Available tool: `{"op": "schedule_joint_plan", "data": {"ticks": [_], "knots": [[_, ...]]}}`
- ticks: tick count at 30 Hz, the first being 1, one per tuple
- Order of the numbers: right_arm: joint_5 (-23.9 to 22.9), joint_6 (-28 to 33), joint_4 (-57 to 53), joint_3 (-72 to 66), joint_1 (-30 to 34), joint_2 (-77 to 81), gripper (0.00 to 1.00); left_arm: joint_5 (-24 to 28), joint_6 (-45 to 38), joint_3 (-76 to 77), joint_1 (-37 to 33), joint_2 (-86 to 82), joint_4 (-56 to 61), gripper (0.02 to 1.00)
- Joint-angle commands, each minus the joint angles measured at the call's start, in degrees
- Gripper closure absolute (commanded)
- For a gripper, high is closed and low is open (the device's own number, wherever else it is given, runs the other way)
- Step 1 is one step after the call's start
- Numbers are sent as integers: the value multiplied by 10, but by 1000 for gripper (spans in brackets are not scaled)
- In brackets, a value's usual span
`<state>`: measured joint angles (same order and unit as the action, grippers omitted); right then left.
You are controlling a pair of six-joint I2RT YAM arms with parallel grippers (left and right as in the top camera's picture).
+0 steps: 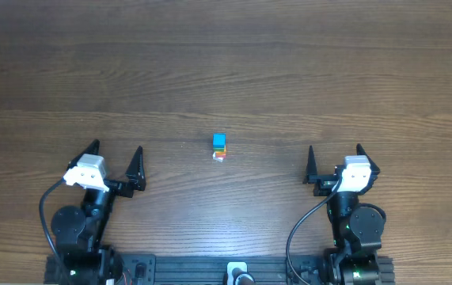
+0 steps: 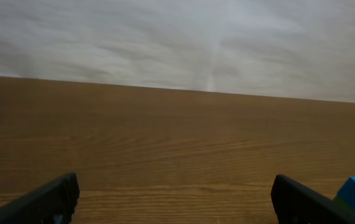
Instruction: Stack Cubes
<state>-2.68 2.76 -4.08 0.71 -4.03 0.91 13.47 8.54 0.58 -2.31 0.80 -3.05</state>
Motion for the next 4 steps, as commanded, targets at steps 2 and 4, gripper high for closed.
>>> {"op": "schedule_joint_plan", "data": {"ticks": [2, 4], "knots": [[7, -5, 0, -4, 2, -6, 9, -2, -8, -3, 2, -5, -2, 18], [7, -5, 0, -4, 2, -6, 7, -2, -9, -2, 2, -5, -2, 20]]}}
